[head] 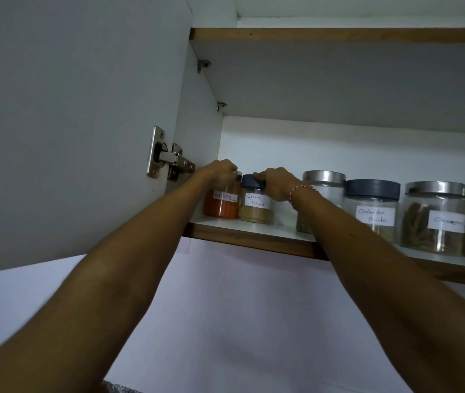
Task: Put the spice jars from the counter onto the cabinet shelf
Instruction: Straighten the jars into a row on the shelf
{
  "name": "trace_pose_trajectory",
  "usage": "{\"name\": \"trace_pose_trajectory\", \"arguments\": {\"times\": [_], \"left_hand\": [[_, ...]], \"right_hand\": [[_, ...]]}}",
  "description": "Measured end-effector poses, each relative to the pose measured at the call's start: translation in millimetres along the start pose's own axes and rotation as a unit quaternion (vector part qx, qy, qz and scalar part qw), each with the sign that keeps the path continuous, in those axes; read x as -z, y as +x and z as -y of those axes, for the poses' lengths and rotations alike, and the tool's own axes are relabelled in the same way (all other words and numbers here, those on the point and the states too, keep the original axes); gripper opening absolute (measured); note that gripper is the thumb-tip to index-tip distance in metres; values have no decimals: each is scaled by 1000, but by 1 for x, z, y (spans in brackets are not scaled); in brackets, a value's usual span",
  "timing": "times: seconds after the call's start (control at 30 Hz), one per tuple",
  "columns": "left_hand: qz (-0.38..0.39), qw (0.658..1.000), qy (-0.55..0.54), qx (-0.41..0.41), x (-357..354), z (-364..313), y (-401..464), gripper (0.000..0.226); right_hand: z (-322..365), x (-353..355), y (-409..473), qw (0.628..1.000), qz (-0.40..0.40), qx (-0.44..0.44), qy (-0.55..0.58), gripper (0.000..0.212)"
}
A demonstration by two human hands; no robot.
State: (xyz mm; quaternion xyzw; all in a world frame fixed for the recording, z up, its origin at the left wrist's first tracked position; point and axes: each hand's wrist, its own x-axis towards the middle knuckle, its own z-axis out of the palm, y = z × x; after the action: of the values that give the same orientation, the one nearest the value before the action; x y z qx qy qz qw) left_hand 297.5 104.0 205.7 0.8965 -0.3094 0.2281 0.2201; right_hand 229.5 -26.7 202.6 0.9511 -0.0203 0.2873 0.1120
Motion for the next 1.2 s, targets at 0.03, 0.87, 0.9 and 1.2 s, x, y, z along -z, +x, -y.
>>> {"name": "trace_pose_trajectory", "arguments": {"times": [0.03, 0.87, 0.9, 1.2], "left_hand": [[3, 1000, 0, 0, 0, 0, 0, 39], [-62, 967, -86, -232, -16, -133, -43, 44], [-56, 969, -69, -231, -17, -141, -41, 42], [-22, 984, -41, -171, -20, -158, -31, 32]], "right_hand": [[0, -1, 0, 1000, 2, -1, -2, 42], [-117, 72, -125, 981, -163, -87, 57, 36], [-122, 70, -130, 983, -154, -95, 27, 36], [-135, 46, -133, 976, -191, -102, -33, 22]]}}
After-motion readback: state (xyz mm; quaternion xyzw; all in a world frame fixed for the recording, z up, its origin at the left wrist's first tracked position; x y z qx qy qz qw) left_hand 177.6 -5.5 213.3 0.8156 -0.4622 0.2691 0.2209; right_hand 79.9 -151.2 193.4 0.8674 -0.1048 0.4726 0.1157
